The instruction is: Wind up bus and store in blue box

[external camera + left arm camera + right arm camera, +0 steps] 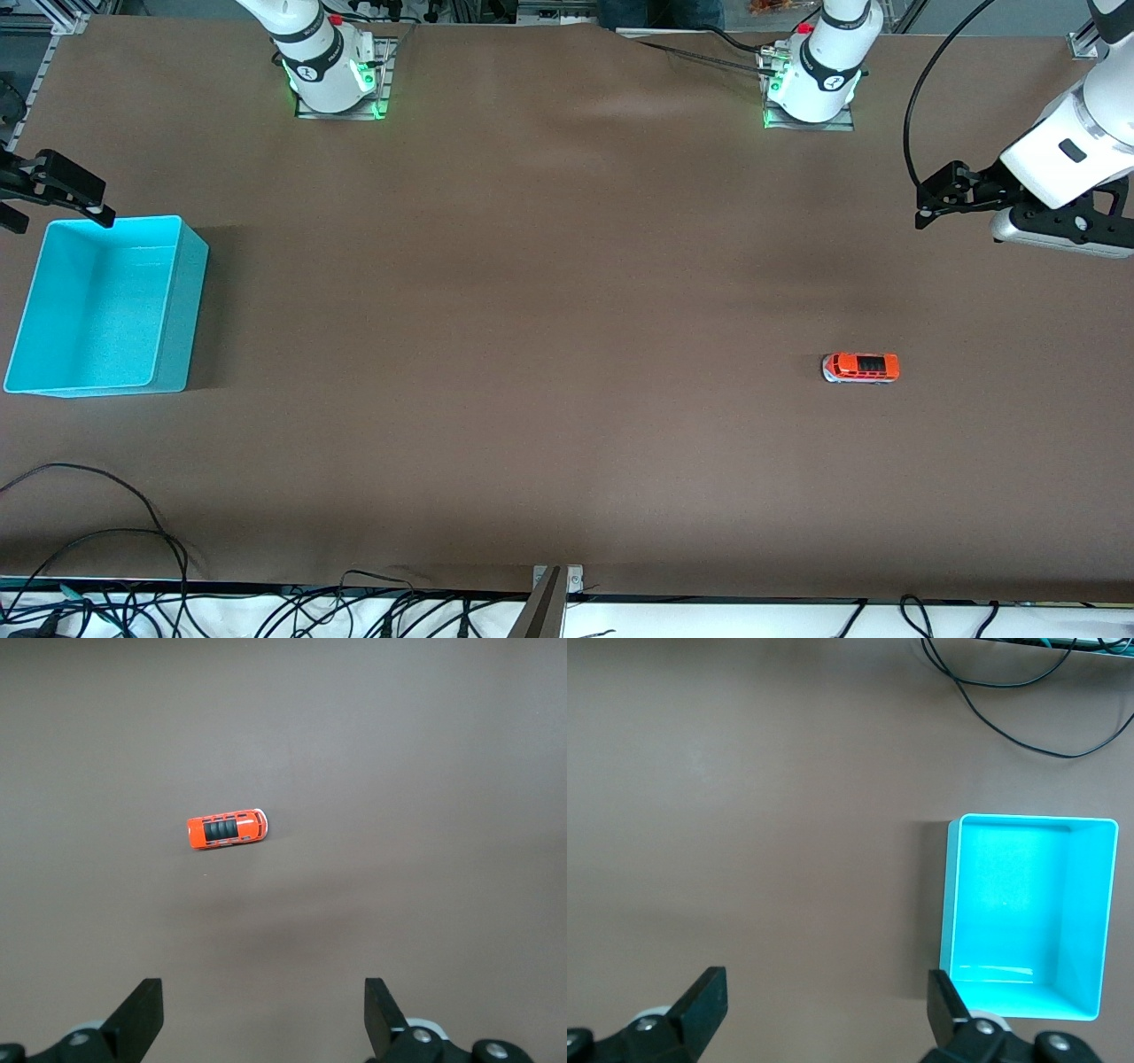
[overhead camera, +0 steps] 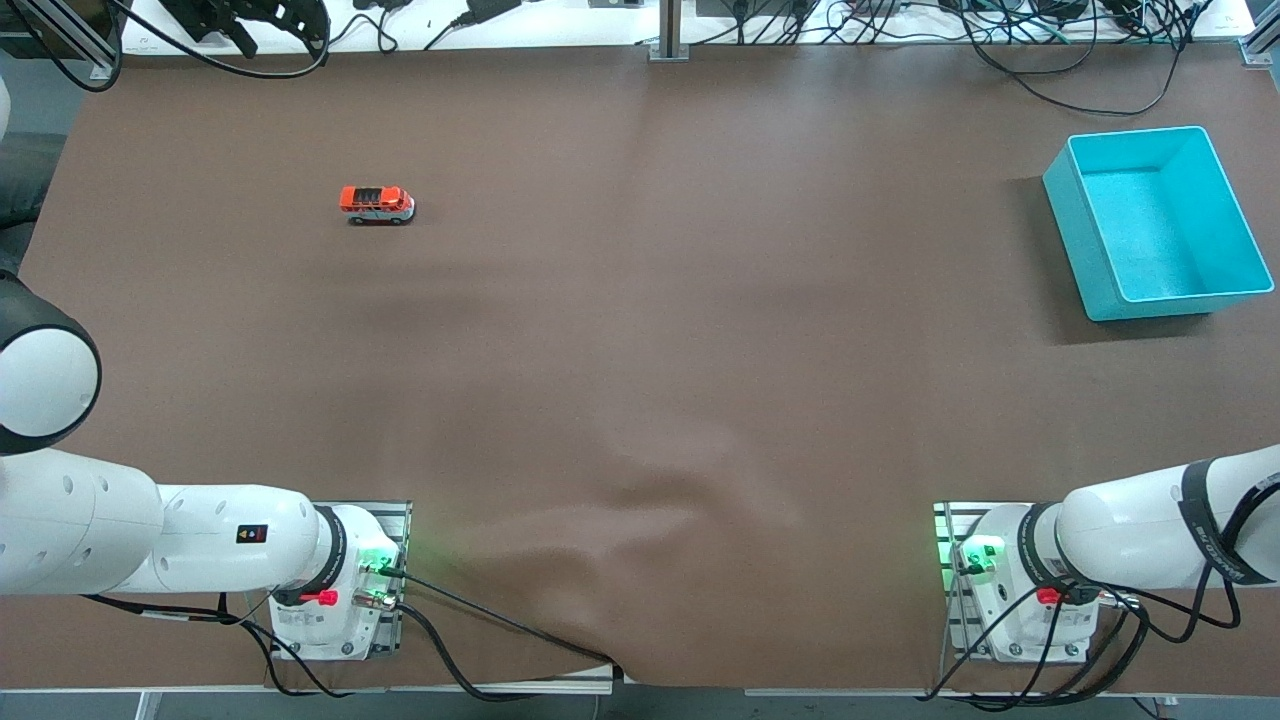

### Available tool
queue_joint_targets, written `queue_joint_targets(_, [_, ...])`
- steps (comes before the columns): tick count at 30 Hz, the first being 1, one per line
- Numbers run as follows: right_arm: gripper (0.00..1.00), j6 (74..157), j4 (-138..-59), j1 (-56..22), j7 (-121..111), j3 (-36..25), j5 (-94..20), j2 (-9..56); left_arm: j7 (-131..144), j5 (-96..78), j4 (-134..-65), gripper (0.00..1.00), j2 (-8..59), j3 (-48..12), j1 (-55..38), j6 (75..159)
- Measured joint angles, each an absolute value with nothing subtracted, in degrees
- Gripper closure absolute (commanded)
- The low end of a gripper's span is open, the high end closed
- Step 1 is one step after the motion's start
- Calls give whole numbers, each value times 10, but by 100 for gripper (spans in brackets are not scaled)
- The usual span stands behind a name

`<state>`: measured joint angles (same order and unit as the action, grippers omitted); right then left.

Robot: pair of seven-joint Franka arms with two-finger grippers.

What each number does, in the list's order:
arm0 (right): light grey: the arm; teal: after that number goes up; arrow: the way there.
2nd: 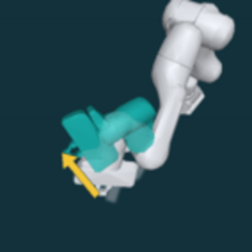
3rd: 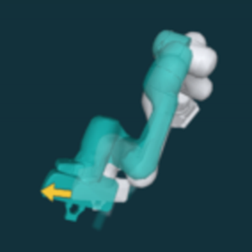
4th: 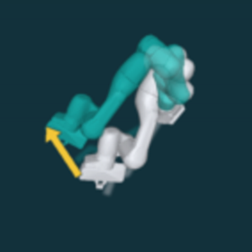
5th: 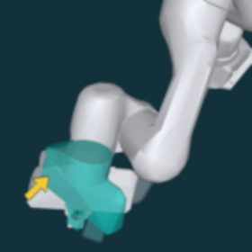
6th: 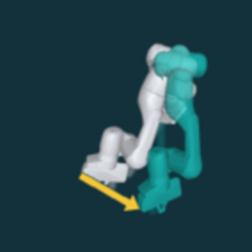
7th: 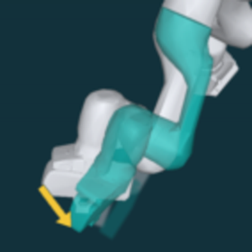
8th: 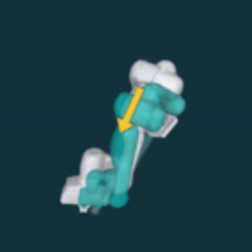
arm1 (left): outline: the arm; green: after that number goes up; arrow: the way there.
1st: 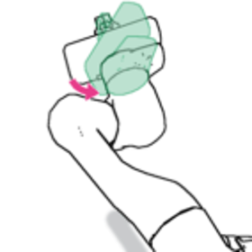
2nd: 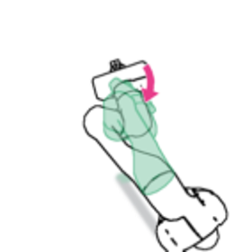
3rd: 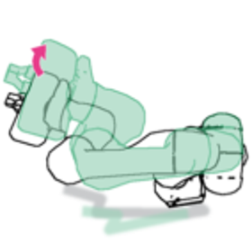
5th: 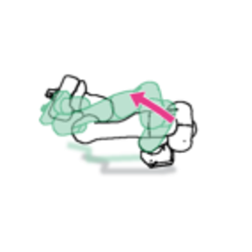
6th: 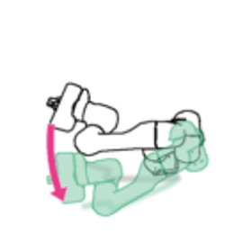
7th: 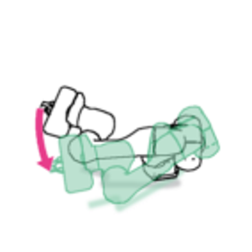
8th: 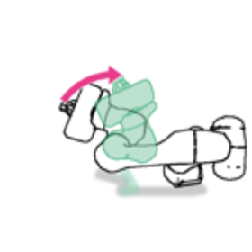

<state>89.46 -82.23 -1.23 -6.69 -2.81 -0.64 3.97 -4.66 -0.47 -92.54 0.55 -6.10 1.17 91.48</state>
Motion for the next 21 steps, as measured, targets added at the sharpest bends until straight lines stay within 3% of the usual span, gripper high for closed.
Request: queue_joint_targets(21, [0, 895, -822, -12, -67, -28, -6, 41, -320, 23, -925, 0, 49, -58, 14, 917])
